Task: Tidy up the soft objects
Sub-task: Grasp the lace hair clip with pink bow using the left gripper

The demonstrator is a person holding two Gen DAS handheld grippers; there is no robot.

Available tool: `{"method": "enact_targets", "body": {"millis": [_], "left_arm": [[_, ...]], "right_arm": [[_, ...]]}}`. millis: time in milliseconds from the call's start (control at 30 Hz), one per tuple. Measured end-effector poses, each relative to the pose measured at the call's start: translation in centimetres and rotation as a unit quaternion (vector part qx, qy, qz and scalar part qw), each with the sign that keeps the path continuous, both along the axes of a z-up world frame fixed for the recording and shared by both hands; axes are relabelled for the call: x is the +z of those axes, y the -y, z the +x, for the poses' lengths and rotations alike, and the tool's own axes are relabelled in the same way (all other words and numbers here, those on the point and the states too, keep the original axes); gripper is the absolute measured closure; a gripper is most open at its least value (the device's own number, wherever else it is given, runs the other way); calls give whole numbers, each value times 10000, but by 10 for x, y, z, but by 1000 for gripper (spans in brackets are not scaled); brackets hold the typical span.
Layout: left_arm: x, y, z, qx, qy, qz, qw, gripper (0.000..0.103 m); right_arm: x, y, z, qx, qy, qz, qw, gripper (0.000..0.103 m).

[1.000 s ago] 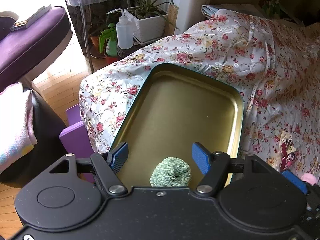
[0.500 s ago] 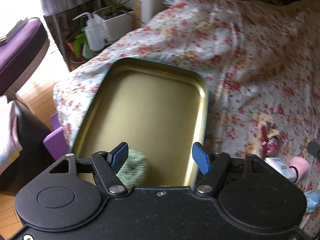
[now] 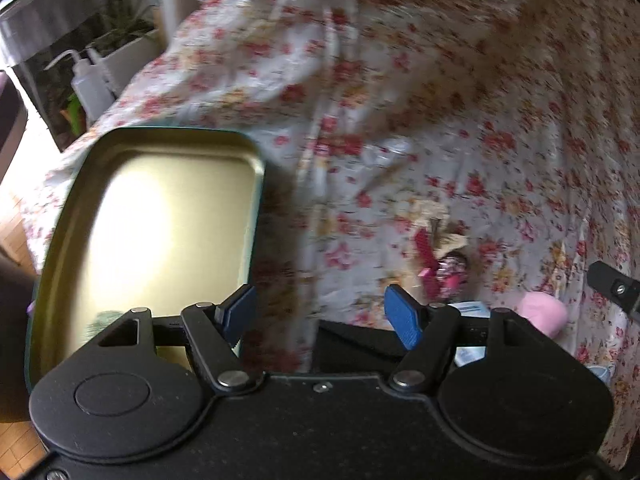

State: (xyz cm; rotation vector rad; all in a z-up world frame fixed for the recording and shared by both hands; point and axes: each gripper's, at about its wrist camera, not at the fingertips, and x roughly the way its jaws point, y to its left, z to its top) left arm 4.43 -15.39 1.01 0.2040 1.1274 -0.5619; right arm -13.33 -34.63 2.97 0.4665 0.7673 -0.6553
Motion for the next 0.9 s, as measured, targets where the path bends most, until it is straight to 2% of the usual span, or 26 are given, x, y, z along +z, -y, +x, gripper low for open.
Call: {"method": "enact_targets", "body": {"millis": [267,467,633,900], "left_arm": [[-21,49,-8,-211,-29,-11,9998,37],[-34,79,-17,-497,150,-106,9986,37],[-43,96,-16,-477,-72,-250,9985,37],[-70,111,-12,-388,-244,79,9989,37]], "right_arm": [[-19,14,-3,-174,-164,-163,9996,38],[-29,38,-13,-371,171,306,9987,38],[-33,46,-20,-428,327,364,9979,38],[-35,45,-19,-312,419,403,9978,38]]}}
